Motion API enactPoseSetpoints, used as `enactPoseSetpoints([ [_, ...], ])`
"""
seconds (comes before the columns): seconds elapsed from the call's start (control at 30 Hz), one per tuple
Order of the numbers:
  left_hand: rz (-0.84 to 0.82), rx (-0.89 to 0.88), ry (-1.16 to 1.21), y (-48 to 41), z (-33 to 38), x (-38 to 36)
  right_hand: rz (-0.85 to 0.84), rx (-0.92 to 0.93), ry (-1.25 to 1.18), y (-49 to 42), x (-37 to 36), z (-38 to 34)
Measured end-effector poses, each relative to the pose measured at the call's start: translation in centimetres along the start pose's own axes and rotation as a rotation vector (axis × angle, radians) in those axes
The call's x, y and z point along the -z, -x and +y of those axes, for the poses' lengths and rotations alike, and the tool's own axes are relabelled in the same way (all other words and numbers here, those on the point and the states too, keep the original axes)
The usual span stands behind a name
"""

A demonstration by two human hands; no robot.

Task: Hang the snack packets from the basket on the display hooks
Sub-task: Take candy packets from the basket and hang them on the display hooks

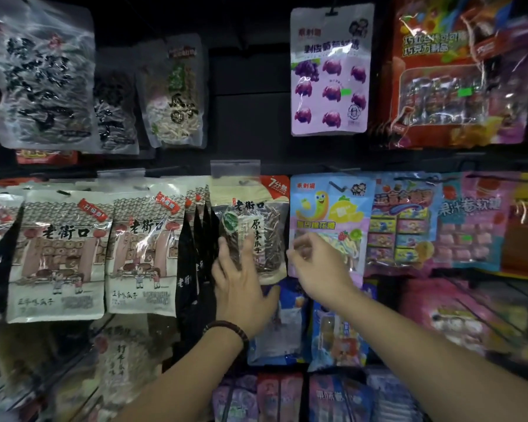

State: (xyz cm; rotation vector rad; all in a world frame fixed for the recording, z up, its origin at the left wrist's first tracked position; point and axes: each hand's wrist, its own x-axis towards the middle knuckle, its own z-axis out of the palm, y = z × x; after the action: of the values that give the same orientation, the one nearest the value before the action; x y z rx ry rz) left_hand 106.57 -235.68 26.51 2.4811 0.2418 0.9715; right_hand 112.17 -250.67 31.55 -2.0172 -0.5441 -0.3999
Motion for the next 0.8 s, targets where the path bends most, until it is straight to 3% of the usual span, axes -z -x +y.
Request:
enactPoseSetpoints([
  [0.2,-0.048,-0.279,-0.186,12.8,1.3,1.2,-0.157,0.019,-0.011,15.6,0.9,6.9],
  [0.33,-0.357,-0.349,-0.267,24.5,0.7,-1.7,-0.239,-0.082,-0.018,24.3,0.8,10.8],
  [0.43,-0.628,-0.264,-0.251,32.5,-0.6,-4.3,-0.335,-0.24,0.016,30.5,0.2,14.8],
  [0.6,-0.962,-0.109,-0.304,41.2,-3.8,-8.8,-0.406,-0.682,0.147,40.9,-0.8,22.5],
  [0.7,-1.169,0.106,-0.255,45.5,-5.8,-11.6,-0.496,-0.89,0.259,47.4,-1.0,26.7],
  [0.8,-1.378,0.359,-0.19,48.8,-6.7,-14.5,-0.546,-0.962,0.231,53.0,-0.6,29.0],
])
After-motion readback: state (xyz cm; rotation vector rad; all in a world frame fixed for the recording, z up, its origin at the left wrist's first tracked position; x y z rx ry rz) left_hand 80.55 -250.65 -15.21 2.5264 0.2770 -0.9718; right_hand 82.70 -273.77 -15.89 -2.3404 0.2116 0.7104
